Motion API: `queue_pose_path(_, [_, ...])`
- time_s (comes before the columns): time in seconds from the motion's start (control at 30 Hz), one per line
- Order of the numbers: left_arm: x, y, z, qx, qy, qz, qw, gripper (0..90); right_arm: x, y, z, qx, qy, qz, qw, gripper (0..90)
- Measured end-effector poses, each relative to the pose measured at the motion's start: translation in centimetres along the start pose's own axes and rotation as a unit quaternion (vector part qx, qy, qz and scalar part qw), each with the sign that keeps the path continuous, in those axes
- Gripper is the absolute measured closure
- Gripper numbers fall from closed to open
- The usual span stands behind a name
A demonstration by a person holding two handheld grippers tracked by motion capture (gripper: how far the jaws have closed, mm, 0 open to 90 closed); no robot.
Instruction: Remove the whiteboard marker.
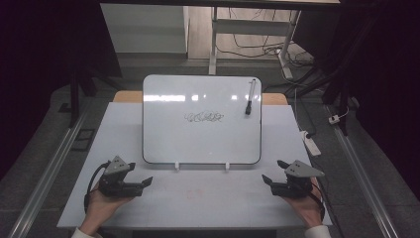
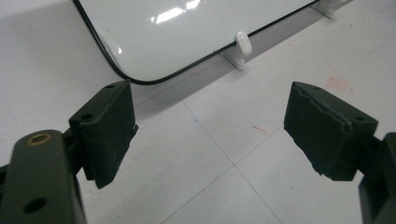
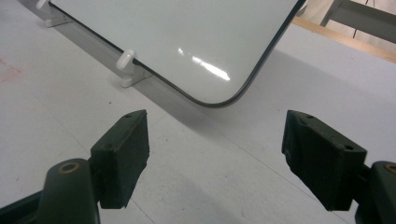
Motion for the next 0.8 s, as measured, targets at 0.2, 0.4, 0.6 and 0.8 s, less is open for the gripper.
queue_pose_path(0.2, [-0.1, 0.1, 0.1, 0.000, 0.002, -0.004, 1.0000, 17.7, 0.0, 0.1, 0.0, -0.001, 0.003, 0.002, 1.0000, 24.1])
queue_pose_path(0.4, [-0.2, 0.0, 0.2, -0.003, 0.005, -0.005, 1.0000, 17.7, 0.0, 0.0, 0.1, -0.002, 0.007, -0.005, 1.0000, 25.8])
queue_pose_path(0.6, [-0.2, 0.1, 0.3, -0.004, 0.005, -0.008, 1.0000, 17.6, 0.0, -0.1, 0.0, -0.003, 0.010, -0.013, 0.9999, 26.4])
queue_pose_path(0.8, [-0.2, 0.0, 0.3, -0.004, 0.005, -0.008, 1.0000, 17.7, 0.1, -1.0, 0.1, 0.000, 0.013, -0.012, 0.9998, 27.8])
Point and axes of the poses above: each handheld gripper's, and its own axes: z roughly backward along the jaws, y roughly out of its underside, x roughly to its left, the point moved 9 cm from there along -z, roughly forward along the jaws
